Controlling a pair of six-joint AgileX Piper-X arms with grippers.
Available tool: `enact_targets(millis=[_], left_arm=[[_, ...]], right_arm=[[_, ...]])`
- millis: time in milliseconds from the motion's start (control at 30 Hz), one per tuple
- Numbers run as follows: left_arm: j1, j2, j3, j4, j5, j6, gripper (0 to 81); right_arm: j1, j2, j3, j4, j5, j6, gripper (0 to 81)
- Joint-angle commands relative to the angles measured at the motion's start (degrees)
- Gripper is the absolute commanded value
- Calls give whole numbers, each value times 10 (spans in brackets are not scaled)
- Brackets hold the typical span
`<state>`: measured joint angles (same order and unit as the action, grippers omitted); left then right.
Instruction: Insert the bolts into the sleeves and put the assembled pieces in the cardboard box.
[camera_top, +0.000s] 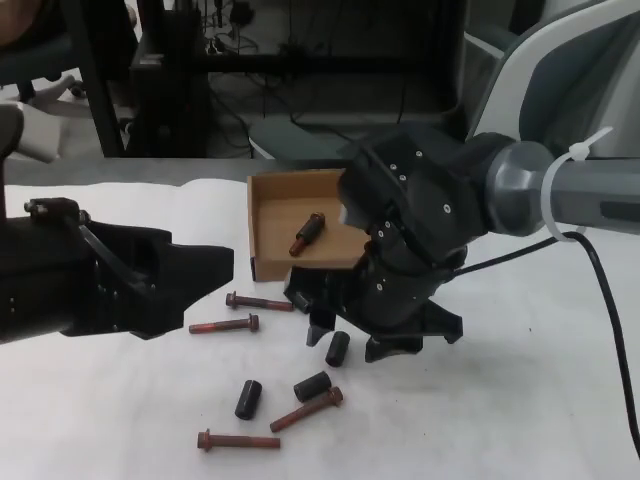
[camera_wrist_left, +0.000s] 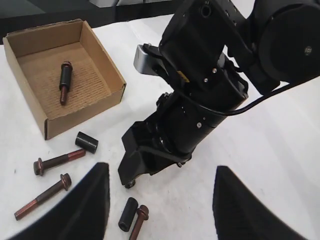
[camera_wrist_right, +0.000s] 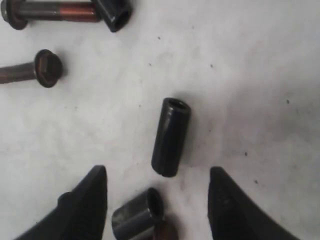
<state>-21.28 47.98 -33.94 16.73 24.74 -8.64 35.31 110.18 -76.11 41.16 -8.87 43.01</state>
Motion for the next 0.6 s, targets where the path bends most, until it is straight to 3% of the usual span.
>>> enact_targets(millis=[0, 567], left_arm=[[0, -4, -3, -7, -3, 1, 602], [0, -4, -3, -25, -3, 1, 602]], right_arm=[[1, 4, -11, -7, -8, 8, 588], [6, 61, -86, 45, -9, 4, 588]])
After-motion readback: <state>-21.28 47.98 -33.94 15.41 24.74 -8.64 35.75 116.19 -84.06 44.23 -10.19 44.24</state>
